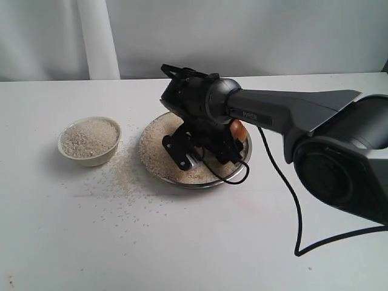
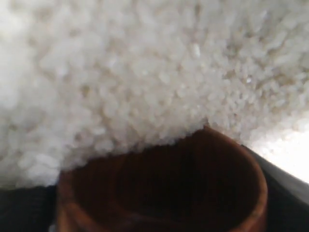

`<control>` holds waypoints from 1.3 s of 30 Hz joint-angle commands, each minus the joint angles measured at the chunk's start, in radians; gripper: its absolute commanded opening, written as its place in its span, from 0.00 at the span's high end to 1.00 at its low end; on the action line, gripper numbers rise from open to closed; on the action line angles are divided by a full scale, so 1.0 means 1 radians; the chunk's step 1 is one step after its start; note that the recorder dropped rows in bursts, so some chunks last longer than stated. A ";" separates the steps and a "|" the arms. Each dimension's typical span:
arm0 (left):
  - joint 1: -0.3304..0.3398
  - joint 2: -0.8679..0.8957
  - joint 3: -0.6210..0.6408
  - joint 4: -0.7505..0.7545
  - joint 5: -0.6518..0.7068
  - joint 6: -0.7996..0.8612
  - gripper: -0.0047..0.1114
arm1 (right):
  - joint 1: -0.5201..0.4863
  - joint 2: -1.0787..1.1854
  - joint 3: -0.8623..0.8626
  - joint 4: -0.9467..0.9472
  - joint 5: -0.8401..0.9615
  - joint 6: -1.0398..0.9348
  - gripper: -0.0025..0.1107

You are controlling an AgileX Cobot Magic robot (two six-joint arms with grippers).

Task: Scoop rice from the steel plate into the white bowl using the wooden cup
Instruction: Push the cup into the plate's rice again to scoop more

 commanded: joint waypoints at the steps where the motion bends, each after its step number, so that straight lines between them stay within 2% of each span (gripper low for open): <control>1: -0.005 -0.003 -0.006 -0.002 -0.010 -0.004 0.96 | 0.009 0.009 0.003 0.087 -0.023 -0.003 0.98; 13: -0.005 -0.003 -0.006 -0.002 -0.010 -0.004 0.96 | 0.009 0.009 0.003 0.288 -0.025 0.006 0.98; 22: -0.005 -0.003 -0.006 -0.002 -0.010 -0.004 0.96 | -0.002 0.009 0.003 0.299 -0.073 0.148 0.98; 28: -0.005 -0.003 -0.006 -0.002 -0.010 -0.004 0.96 | -0.064 0.009 0.003 0.383 -0.085 0.253 0.98; 34: -0.005 -0.003 -0.006 -0.002 -0.010 -0.004 0.96 | -0.132 0.009 0.003 0.590 -0.149 0.283 0.98; 39: -0.005 -0.003 -0.006 -0.002 -0.010 -0.004 0.96 | -0.129 0.009 0.003 0.637 -0.171 0.262 0.98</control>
